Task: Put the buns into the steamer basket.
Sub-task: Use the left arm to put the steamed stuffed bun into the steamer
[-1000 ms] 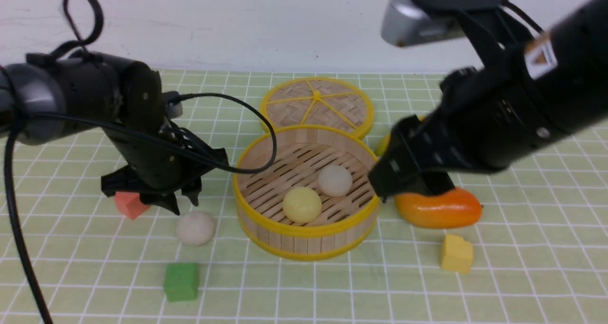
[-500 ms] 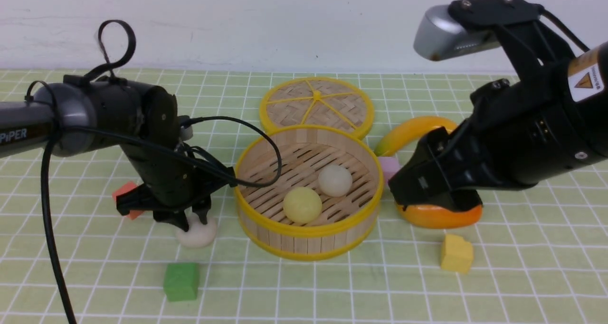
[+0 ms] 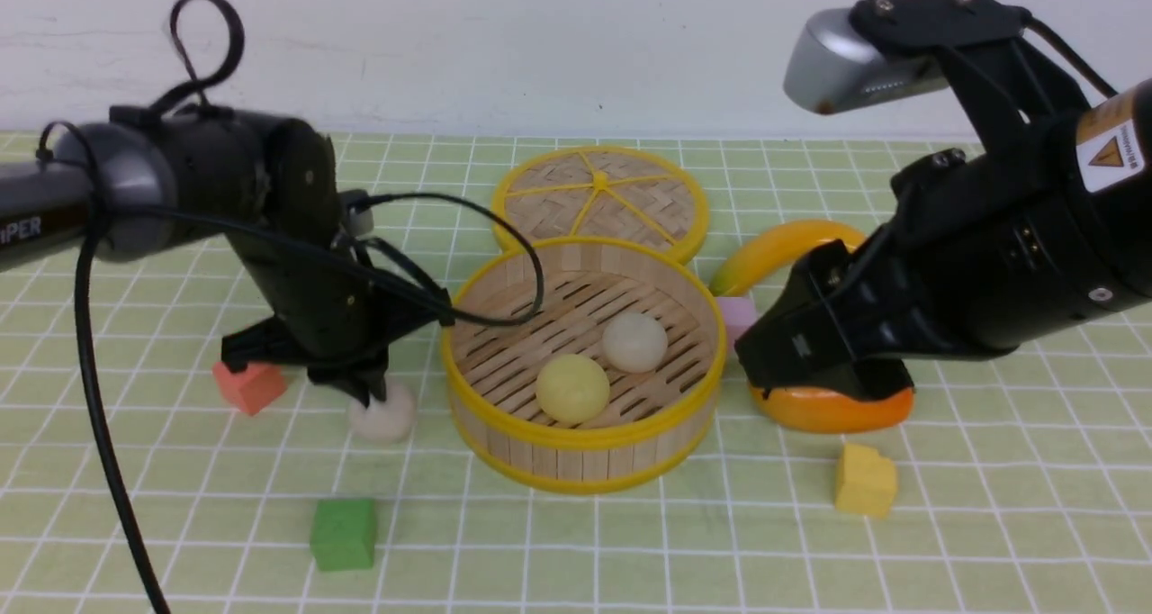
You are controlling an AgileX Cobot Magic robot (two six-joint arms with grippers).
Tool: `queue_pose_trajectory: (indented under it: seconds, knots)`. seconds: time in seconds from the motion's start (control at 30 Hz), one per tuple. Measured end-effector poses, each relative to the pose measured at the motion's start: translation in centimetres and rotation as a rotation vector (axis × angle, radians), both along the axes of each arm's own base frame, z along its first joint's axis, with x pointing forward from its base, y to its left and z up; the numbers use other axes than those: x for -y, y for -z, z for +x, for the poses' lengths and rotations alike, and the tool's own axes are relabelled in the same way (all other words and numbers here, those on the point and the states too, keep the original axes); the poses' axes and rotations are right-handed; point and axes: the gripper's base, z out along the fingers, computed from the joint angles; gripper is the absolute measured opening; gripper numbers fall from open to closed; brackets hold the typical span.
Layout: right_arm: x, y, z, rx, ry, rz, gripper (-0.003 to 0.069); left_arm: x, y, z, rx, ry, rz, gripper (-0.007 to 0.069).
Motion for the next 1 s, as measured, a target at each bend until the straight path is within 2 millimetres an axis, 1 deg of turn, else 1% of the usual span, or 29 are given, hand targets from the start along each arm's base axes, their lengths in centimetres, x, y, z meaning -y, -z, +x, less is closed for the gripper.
queue_pose_trajectory:
  seconds: [0.13,0.17,0.2,0.23,0.27,0.3,0.4,0.5,0.53,0.57,0.63,0.7,0.77,0.8,0.87,0.9,0.97,1.0]
  knots:
    - [0.0,0.0,0.0,0.000,0.000,0.006,0.0463,0.7,-4.6,0.8,0.109,0.035,-0.068,-0.0013]
    - [0.0,0.0,0.0,0.000,0.000,0.008,0.0463,0.7,-4.8,0.8,0.115,0.040,-0.075,-0.0013]
    - [0.0,0.0,0.0,0.000,0.000,0.007,0.0463,1.2,-6.4,1.1,0.159,0.053,-0.115,-0.0013]
    - [0.0,0.0,0.0,0.000,0.000,0.007,0.0463,1.4,-6.9,1.2,0.171,0.058,-0.130,-0.0013]
    - [0.0,0.0,0.0,0.000,0.000,0.007,0.0463,1.9,-7.7,1.4,0.200,0.074,-0.169,-0.0013]
    - [-0.1,0.0,0.0,0.000,0.000,0.008,0.0463,2.3,-7.9,1.5,0.211,0.082,-0.189,-0.0013]
    - [-0.1,0.0,0.0,0.000,0.000,0.008,0.0463,3.1,-7.5,1.8,0.222,0.096,-0.222,-0.0013]
    - [-0.1,0.0,0.0,0.000,0.000,0.008,0.0463,4.6,-4.8,2.8,0.199,0.127,-0.232,-0.0010]
    - [-0.1,0.0,0.0,0.000,0.000,0.008,0.0463,4.7,-4.6,2.9,0.196,0.127,-0.231,-0.0010]
    - [-0.1,0.0,0.0,0.000,0.000,0.008,0.0463,5.1,-3.4,3.2,0.179,0.132,-0.227,-0.0007]
    - [-0.1,0.0,0.0,0.000,0.000,0.008,0.0463,5.5,-2.1,3.6,0.163,0.135,-0.221,0.0001]
    - [0.0,0.0,0.0,-0.003,-0.001,0.006,0.0463,5.7,-1.4,3.8,0.157,0.134,-0.219,0.0010]
    - [0.0,0.0,-0.1,-0.011,-0.003,0.000,0.0463,5.7,-1.0,4.0,0.157,0.134,-0.215,0.0042]
    - [0.0,0.0,-0.1,-0.012,-0.003,0.000,0.0463,5.7,-1.0,4.0,0.157,0.134,-0.215,0.0046]
    - [0.0,0.1,-0.1,-0.010,-0.003,-0.004,0.0463,5.7,-1.0,4.0,0.159,0.135,-0.211,0.0104]
    - [0.0,0.1,-0.1,-0.008,-0.002,-0.006,0.0463,5.7,-1.0,4.0,0.157,0.136,-0.211,0.0116]
    - [0.1,0.1,0.0,0.001,-0.001,-0.017,0.0461,5.7,-0.9,3.8,0.142,0.139,-0.208,0.0223]
    - [0.1,0.1,0.0,0.002,0.000,-0.019,0.0461,5.7,-0.9,3.8,0.140,0.139,-0.207,0.0231]
